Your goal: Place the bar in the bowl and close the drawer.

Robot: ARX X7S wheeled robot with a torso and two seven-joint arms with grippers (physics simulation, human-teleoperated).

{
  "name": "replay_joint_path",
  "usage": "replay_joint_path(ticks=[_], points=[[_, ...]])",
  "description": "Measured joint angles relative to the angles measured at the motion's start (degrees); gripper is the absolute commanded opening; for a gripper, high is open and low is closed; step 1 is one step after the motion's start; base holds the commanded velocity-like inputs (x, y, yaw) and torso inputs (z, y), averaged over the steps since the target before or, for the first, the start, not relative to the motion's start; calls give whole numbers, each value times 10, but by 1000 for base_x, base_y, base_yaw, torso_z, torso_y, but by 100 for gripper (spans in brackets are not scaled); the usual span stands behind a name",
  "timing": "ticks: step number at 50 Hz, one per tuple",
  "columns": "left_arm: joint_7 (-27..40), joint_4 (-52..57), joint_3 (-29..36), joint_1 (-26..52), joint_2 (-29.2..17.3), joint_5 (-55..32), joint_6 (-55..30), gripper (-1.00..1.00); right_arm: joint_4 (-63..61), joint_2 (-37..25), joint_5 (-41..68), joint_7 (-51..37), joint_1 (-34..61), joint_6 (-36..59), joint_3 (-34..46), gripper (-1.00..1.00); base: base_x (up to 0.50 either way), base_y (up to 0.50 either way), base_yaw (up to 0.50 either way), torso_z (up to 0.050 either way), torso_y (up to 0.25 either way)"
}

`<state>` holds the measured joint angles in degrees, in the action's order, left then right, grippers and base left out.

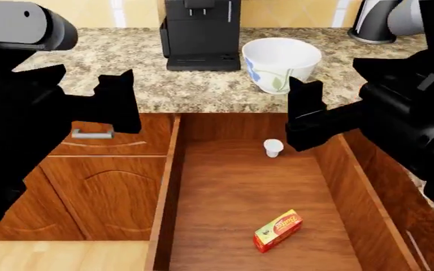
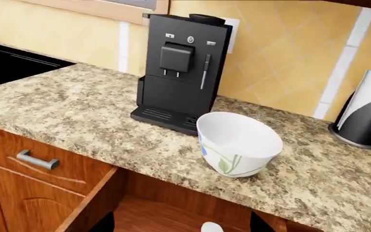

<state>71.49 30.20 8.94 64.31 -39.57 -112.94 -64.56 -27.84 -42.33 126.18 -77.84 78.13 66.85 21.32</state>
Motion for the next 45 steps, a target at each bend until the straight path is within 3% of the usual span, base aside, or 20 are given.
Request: replay_joint_path(ticks=[9, 20, 39, 45], points=[[2, -94, 57, 87, 0, -61, -23, 100, 112, 13, 47, 15, 92, 47, 70, 100, 0, -500, 0, 0, 0], [-3, -150, 90, 136, -2, -91, -37, 100, 176, 23, 67, 31, 145, 80, 114, 100, 0, -484, 0, 0, 0], [-6, -175, 113, 159, -8, -111, -38, 100, 199, 21, 76, 46, 168, 91, 142, 100, 0, -4, 0, 0, 0], [-6, -176, 117, 162, -11, -114, -36, 100, 200, 19, 78, 47, 171, 92, 149, 100, 449, 11, 0, 0, 0]])
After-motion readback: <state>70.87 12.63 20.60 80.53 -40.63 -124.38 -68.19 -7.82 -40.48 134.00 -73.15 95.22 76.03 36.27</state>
